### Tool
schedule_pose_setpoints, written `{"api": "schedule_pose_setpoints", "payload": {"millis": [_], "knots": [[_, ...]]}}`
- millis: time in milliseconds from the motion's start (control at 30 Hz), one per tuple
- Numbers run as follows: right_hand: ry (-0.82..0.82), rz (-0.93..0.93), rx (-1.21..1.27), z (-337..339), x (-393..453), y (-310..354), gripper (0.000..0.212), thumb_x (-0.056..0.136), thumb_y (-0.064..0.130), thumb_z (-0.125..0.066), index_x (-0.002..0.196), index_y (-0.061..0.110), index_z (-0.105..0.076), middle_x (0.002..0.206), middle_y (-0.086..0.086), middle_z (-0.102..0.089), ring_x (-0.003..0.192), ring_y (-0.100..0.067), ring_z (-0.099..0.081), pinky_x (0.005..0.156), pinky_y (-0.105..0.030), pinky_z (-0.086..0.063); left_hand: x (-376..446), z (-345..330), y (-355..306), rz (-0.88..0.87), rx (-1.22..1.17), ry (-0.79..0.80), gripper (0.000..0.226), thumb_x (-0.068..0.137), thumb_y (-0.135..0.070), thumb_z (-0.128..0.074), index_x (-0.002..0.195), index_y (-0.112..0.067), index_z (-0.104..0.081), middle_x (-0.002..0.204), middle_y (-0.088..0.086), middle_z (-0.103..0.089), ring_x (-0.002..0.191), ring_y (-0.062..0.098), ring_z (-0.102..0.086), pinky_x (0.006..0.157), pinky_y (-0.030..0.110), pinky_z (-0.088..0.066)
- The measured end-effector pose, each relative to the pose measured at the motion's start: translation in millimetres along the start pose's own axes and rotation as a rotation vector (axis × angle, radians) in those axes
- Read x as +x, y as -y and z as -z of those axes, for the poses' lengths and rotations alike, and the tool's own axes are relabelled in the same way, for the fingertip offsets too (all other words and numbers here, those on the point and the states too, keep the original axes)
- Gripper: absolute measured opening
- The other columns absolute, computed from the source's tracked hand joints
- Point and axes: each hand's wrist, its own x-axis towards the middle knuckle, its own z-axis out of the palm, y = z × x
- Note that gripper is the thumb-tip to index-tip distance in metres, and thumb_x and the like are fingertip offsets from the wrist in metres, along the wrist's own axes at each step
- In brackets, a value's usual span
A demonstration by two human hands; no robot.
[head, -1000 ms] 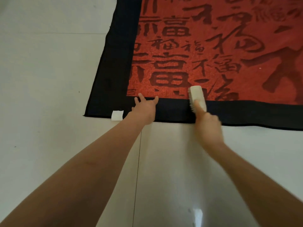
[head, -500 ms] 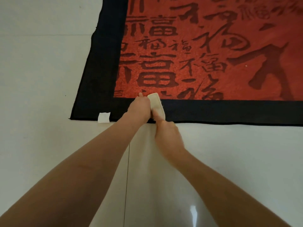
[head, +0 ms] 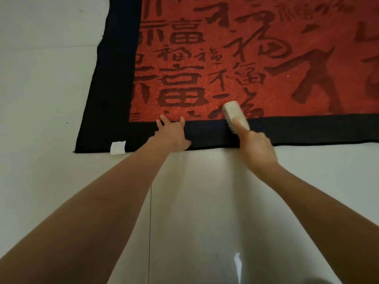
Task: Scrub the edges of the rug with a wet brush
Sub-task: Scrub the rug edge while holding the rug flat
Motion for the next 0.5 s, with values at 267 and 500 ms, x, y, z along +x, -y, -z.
{"api": "schedule_pose_setpoints", "payload": {"millis": [267,500], "knots": [[0.114,0.228,0.068,-24,-39,25,0.085,0.086,-0.001,-0.035,0.152,0.044,-0.006,0.079,-0.009,-0.052,0.081,-0.035,-0.058,0.07,-0.039,-0.042,3,0,3,-0.009,0.029,-0.035,0.105,0.085,-0.036,-0.075,0.157,-0.017,-0.001,0.156,0.034,0.012,0.144,0.05,0.011,0.119,0.057,-0.012],[0.083,-0.06,0.263,-34,-59,46,0.065,0.09,0.001,-0.03,0.15,0.028,-0.029,0.094,-0.017,-0.063,0.085,-0.034,-0.061,0.073,-0.038,-0.046,3,4,-6,0.02,0.036,-0.008,0.104,0.085,-0.031,-0.075,0.157,-0.016,-0.001,0.155,0.035,0.014,0.145,0.05,0.01,0.119,0.057,-0.011]]}}
